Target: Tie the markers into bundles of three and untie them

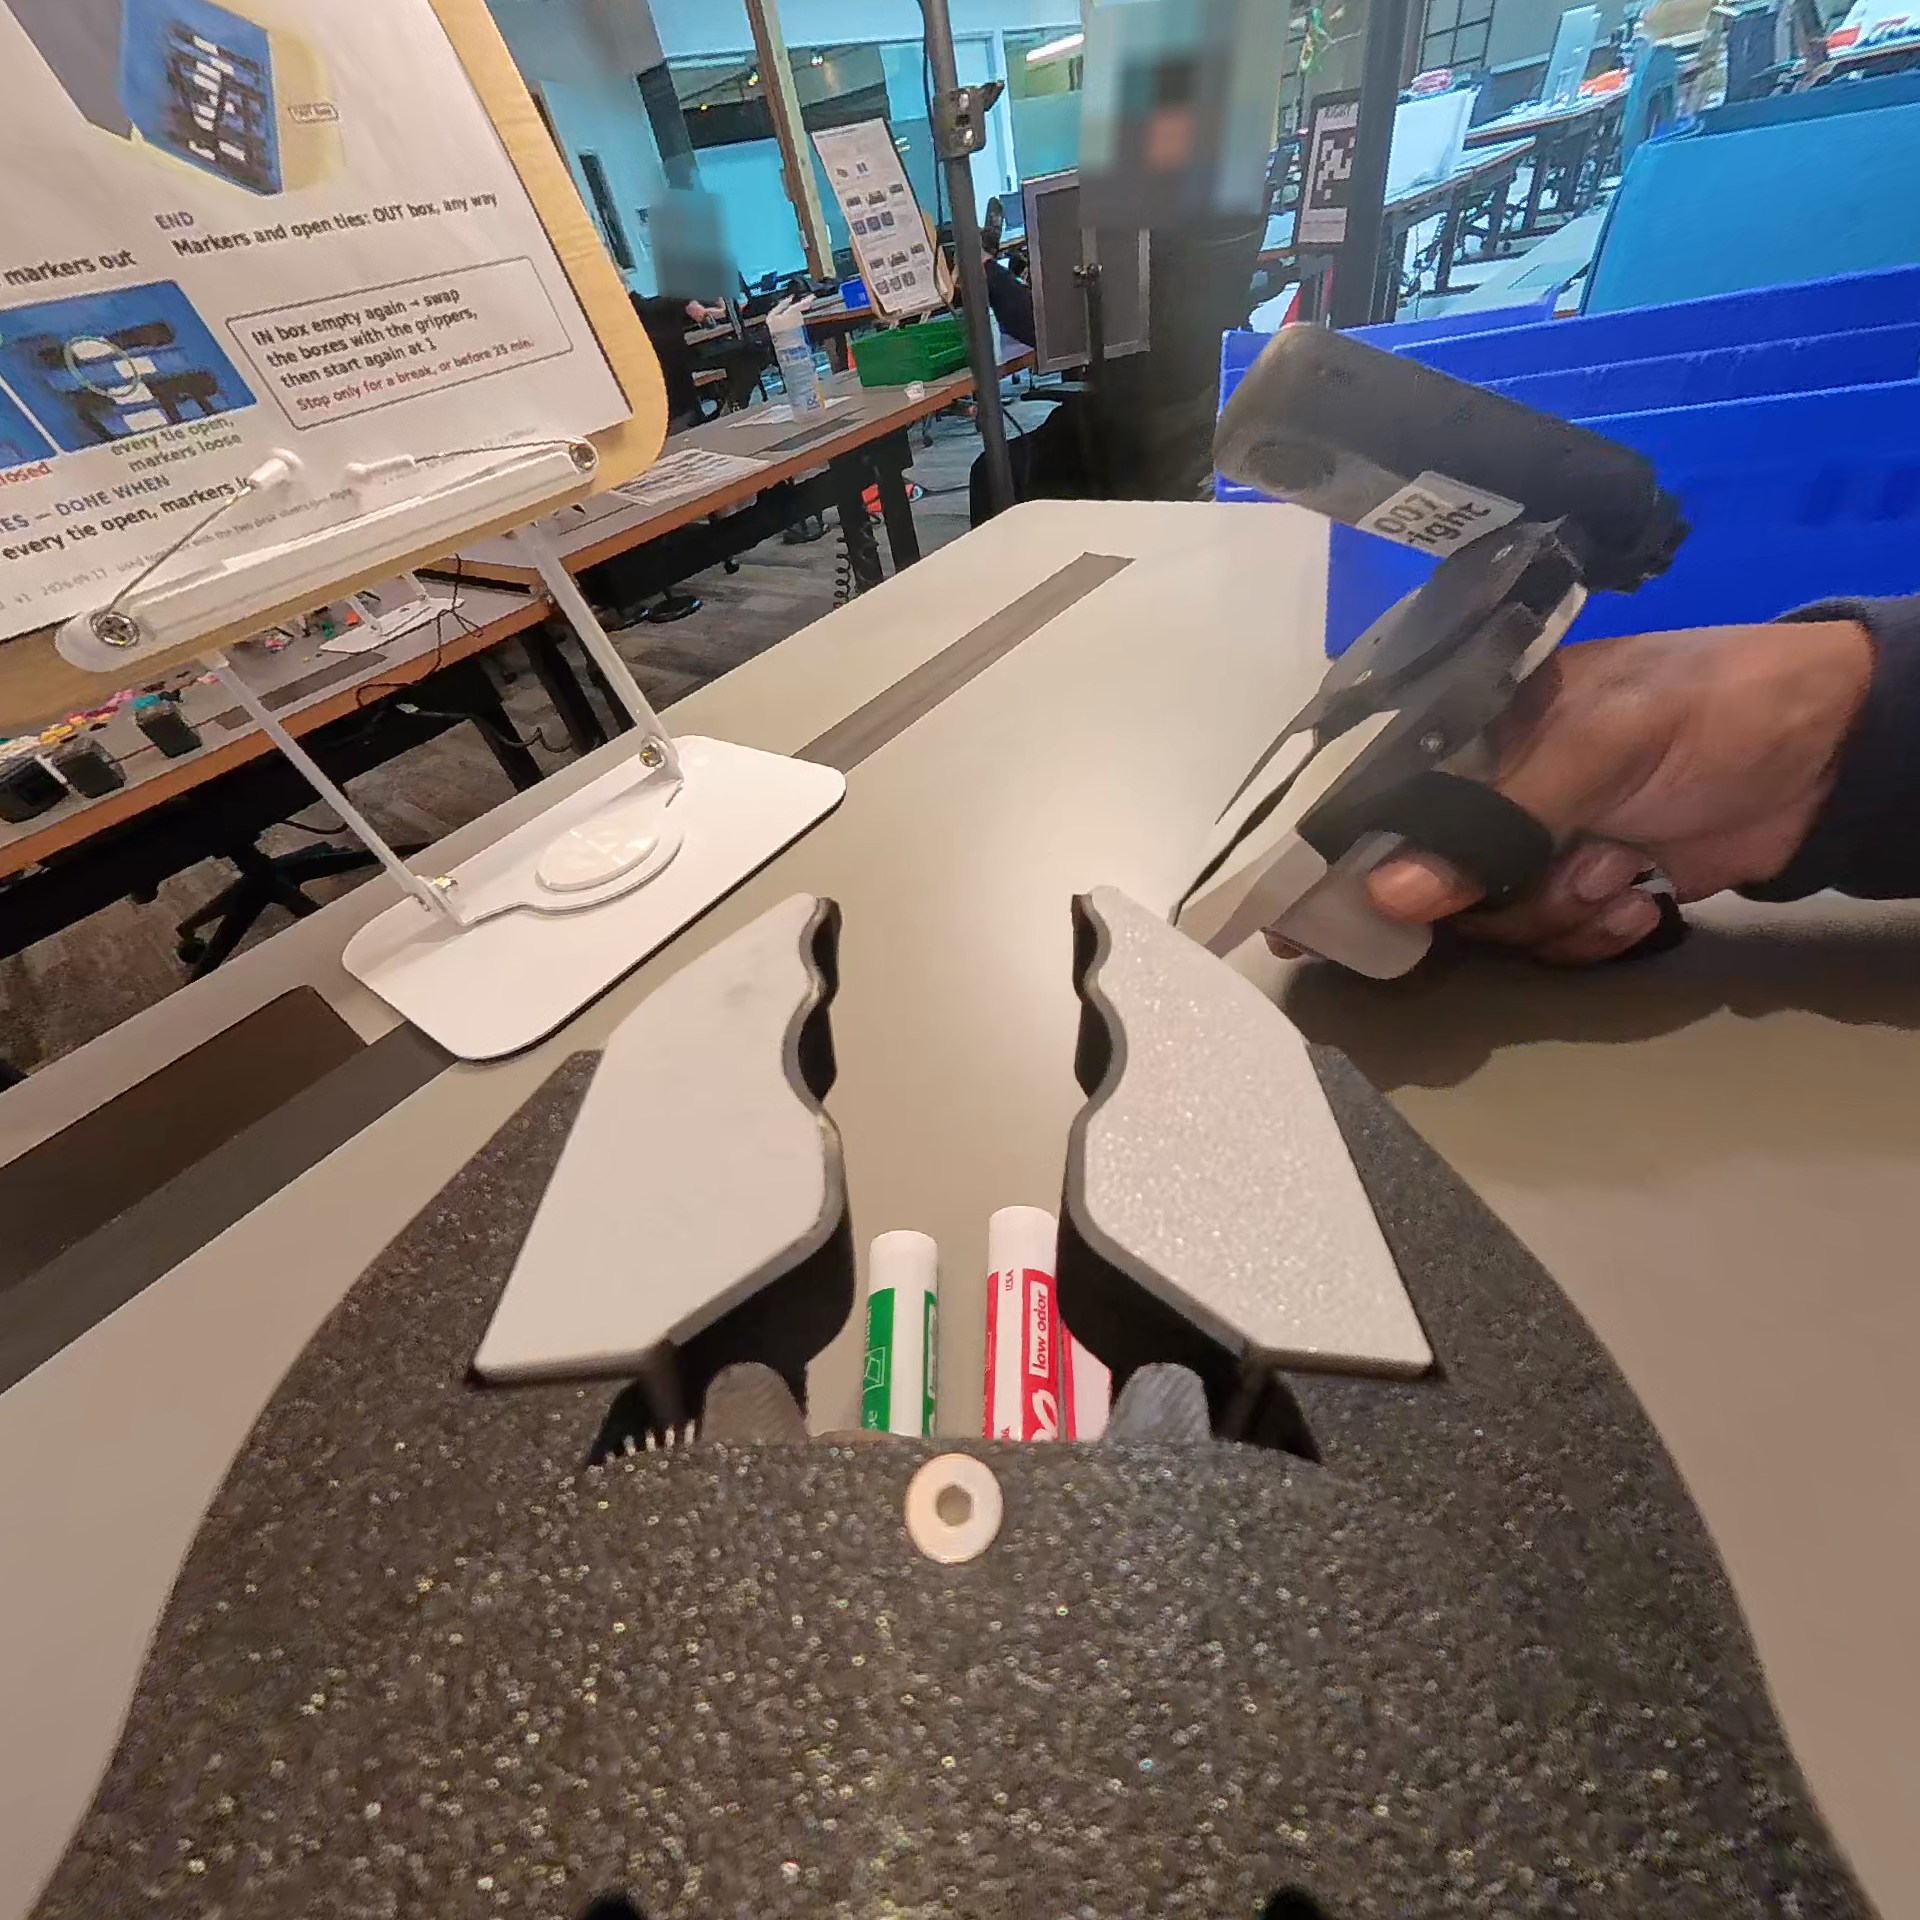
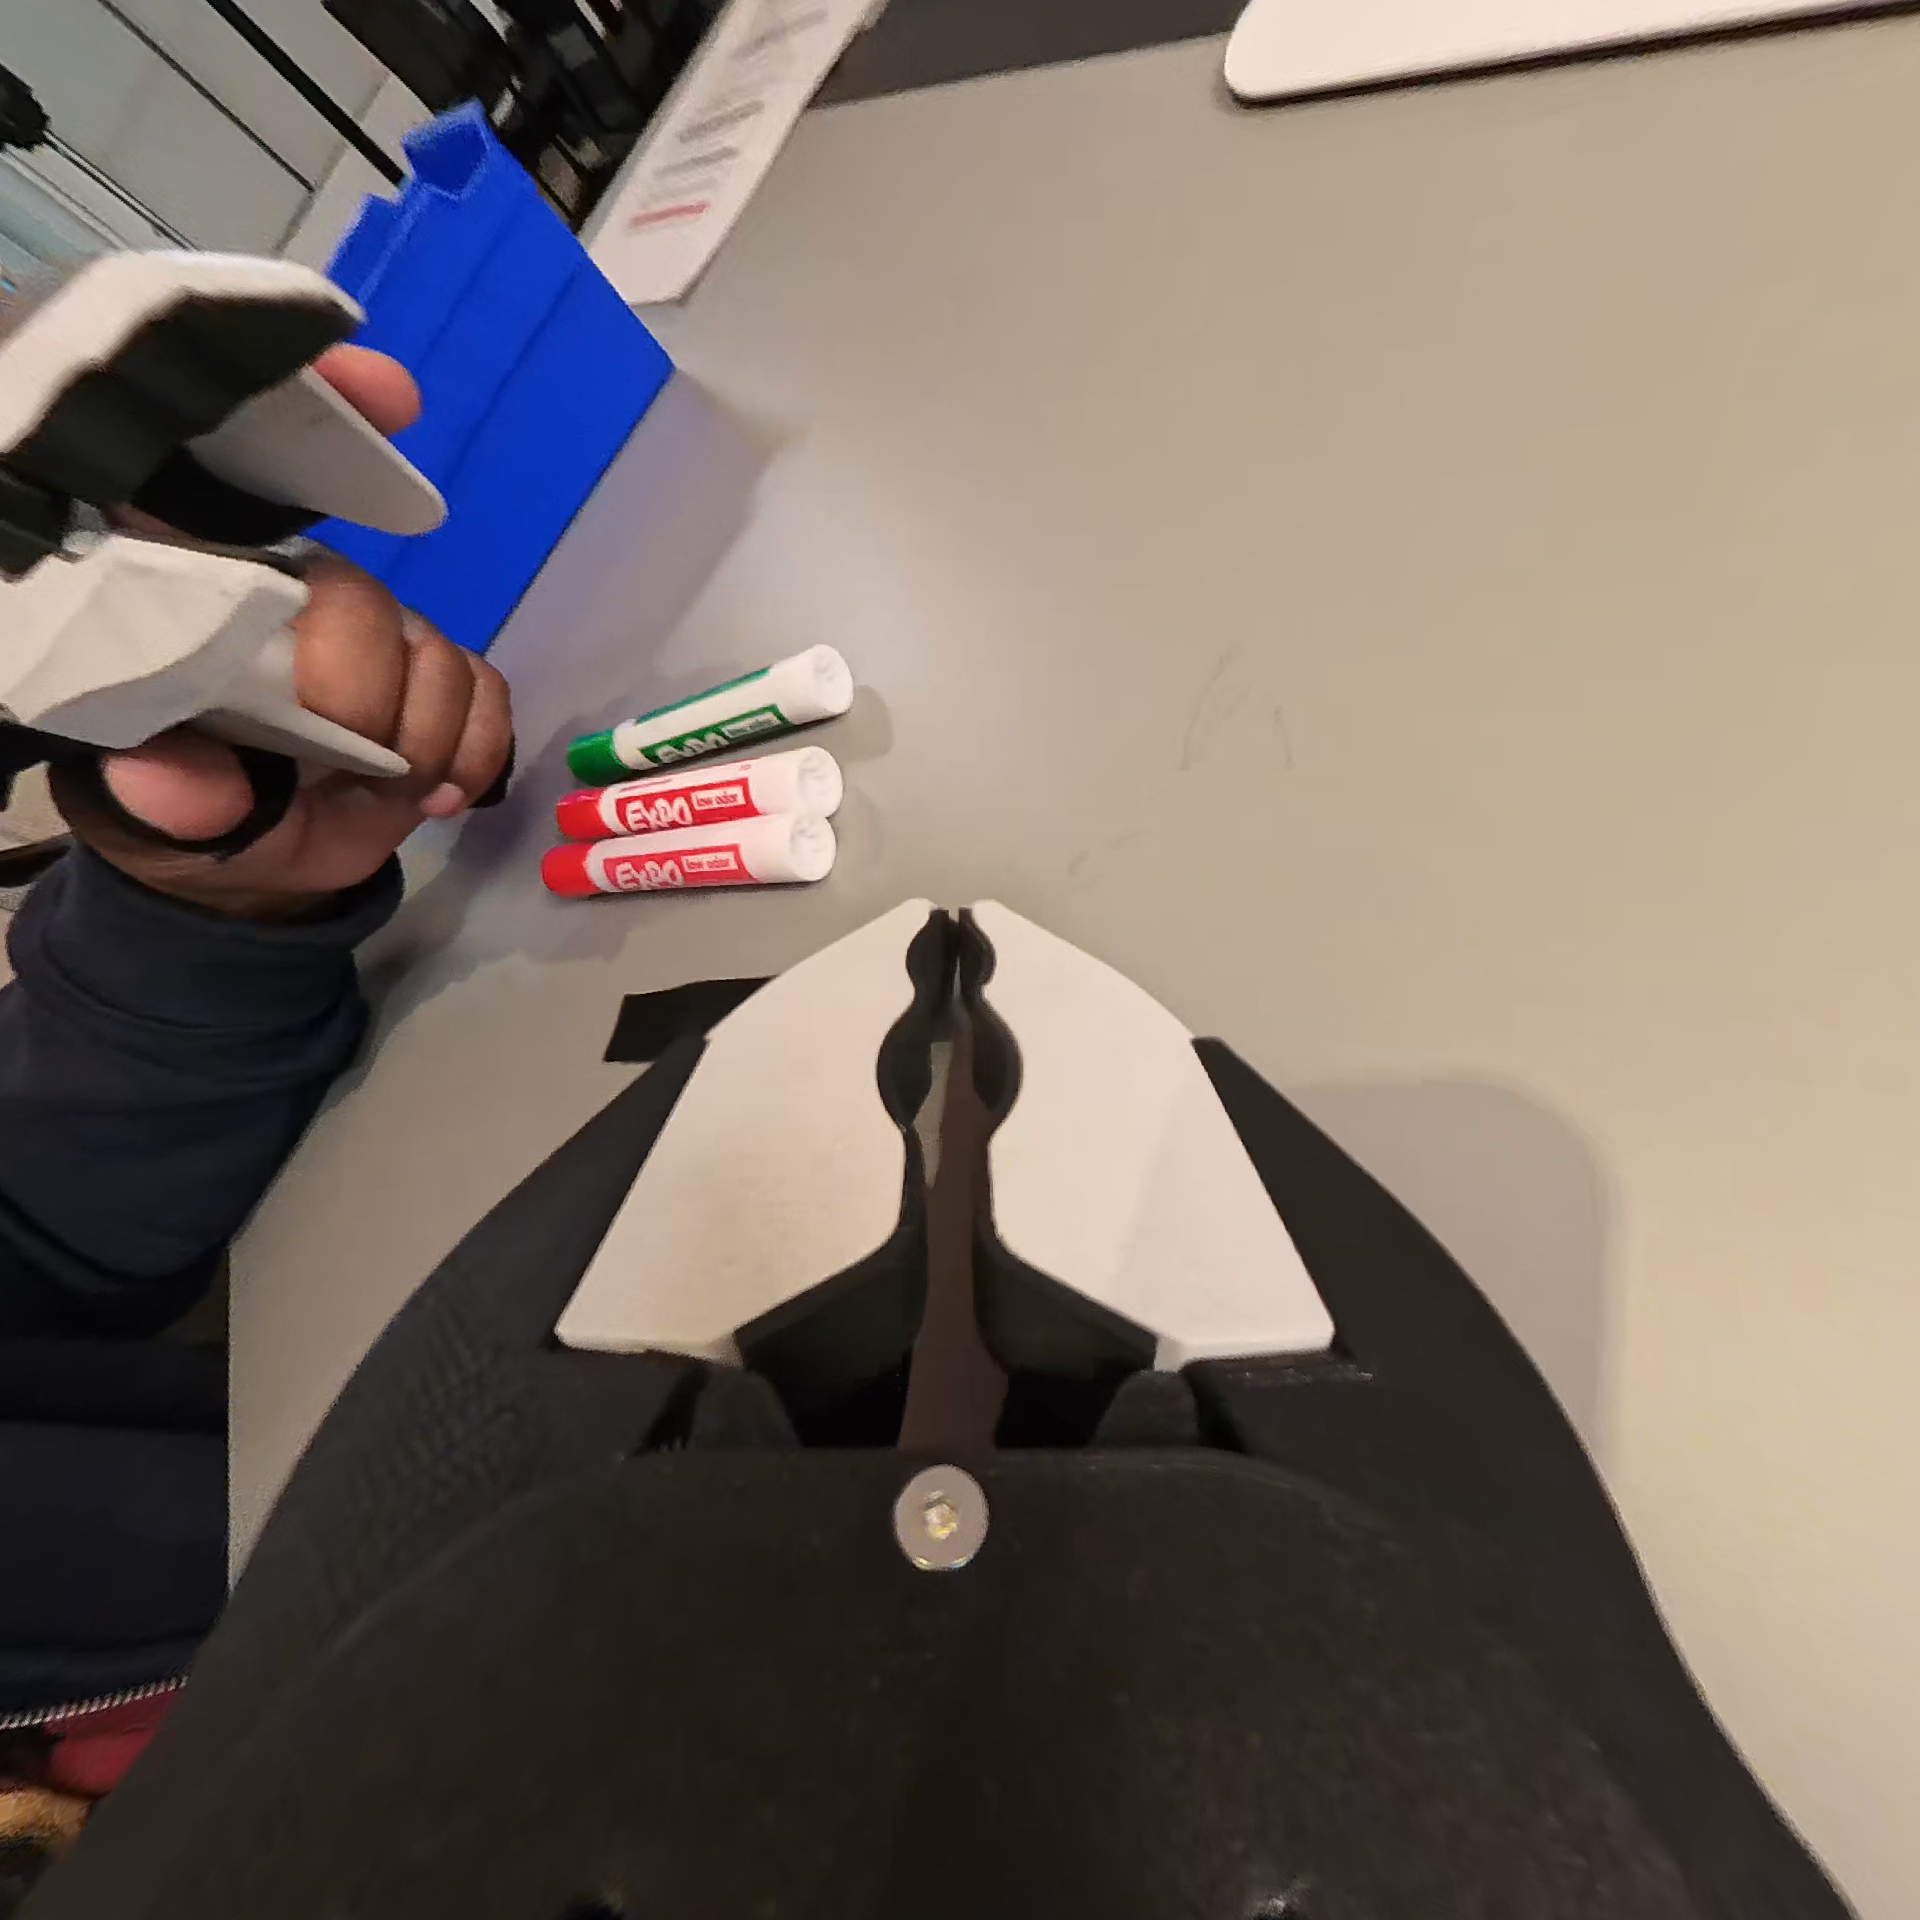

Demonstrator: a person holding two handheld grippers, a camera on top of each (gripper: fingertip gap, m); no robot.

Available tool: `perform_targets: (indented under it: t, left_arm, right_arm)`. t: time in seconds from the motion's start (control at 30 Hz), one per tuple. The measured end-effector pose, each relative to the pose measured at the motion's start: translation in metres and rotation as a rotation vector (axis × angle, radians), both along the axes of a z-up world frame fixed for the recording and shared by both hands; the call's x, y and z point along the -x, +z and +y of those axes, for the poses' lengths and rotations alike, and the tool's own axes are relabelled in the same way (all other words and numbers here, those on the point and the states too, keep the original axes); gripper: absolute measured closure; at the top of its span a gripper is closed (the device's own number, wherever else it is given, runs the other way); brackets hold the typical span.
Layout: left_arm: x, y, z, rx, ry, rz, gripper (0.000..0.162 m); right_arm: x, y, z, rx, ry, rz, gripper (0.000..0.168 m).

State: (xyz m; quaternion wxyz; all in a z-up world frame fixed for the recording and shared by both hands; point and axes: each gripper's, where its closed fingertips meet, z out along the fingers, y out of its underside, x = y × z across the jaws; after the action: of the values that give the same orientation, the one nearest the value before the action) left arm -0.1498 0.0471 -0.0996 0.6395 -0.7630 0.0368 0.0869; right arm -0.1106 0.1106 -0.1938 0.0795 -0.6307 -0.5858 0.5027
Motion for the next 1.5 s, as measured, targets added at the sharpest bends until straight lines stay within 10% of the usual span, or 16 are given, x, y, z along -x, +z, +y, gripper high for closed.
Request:
perform_targets:
  t: [0.7, 1.0, 1.17, 1.5]
  left_arm:
    - [-0.089, -0.048, 0.009, 0.307, -0.355, -0.151, 0.124]
    - [-0.109, -0.058, 0.0, 0.386, -0.478, -0.197, 0.159]
    - [-0.107, -0.039, 0.004, 0.293, -0.449, -0.331, 0.161]
    - [-0.05, 0.01, 0.0, -0.065, -0.36, -0.744, 0.161]
  right_arm:
    - [-0.051, 0.074, -0.049, -0.047, 0.374, 0.446, 0.168]
    - [-0.058, 0.071, -0.066, -0.041, 0.441, 0.466, 0.168]
    - [-0.048, 0.084, -0.048, -0.052, 0.312, 0.55, 0.142]
    - [-0.044, 0.062, -0.019, -1.042, 0.25, 0.867, 0.133]
